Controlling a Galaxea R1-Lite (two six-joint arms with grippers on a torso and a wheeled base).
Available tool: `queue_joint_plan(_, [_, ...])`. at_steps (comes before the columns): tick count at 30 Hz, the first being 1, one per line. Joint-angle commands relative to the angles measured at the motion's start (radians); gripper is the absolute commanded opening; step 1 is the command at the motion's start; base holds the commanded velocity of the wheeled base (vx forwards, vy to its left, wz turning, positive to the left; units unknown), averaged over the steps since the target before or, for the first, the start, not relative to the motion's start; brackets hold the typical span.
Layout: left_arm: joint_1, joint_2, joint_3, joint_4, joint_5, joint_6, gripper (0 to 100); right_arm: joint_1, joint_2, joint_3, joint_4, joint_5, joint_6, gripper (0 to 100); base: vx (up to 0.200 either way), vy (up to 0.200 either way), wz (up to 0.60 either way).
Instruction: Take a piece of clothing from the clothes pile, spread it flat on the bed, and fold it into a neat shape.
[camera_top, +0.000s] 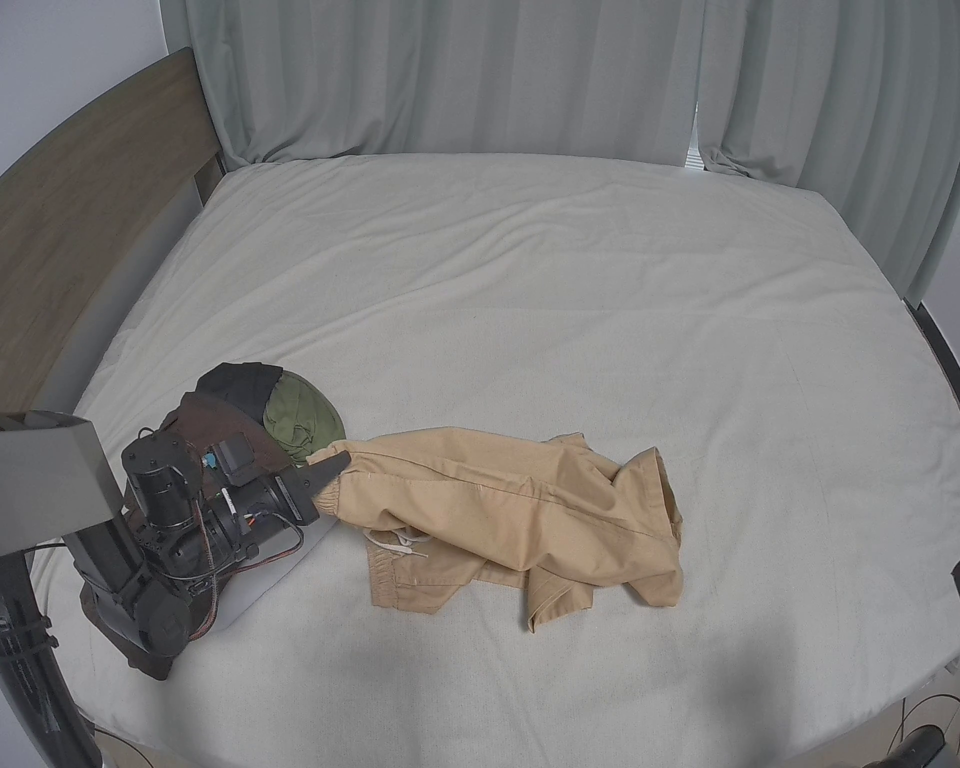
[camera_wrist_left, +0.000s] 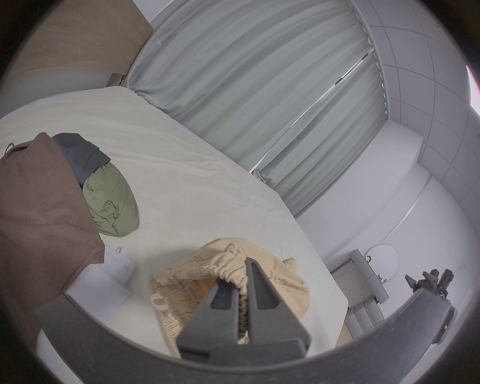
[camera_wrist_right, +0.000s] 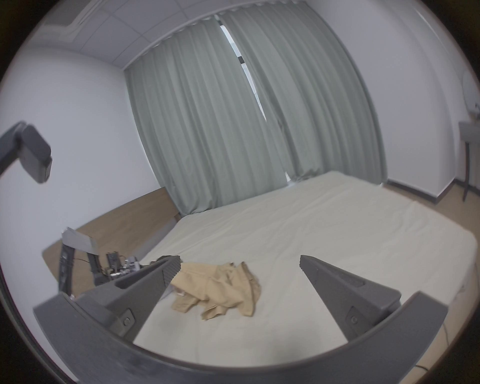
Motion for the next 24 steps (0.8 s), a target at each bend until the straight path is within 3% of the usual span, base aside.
queue_joint_plan(1, [0.0,-0.011,-0.002,-0.001,0.0,0.0,0,0.086,0.179,-0.03,-0.04,0.02,0.032,100,0.0,0.0,0.0])
queue_joint_plan(5, [0.0,-0.011,0.0,-0.003,-0.002,0.0,0,0.115,0.23,-0.03,-0.077,0.024,0.032,100,0.0,0.0,0.0])
queue_joint_plan(10, [0.003,-0.012,0.003,-0.003,-0.002,0.001,0,0.156,0.411,-0.082,-0.096,0.116,0.005,100,0.0,0.0,0.0])
queue_joint_plan(18, [0.0,-0.012,0.006,-0.003,-0.002,0.001,0,0.155,0.658,-0.196,-0.225,0.21,-0.003,100,0.0,0.0,0.0])
queue_joint_plan(24, [0.002,-0.043,0.009,-0.003,-0.005,0.001,0,0.167,0.77,-0.263,-0.234,0.278,-0.009,100,0.0,0.0,0.0])
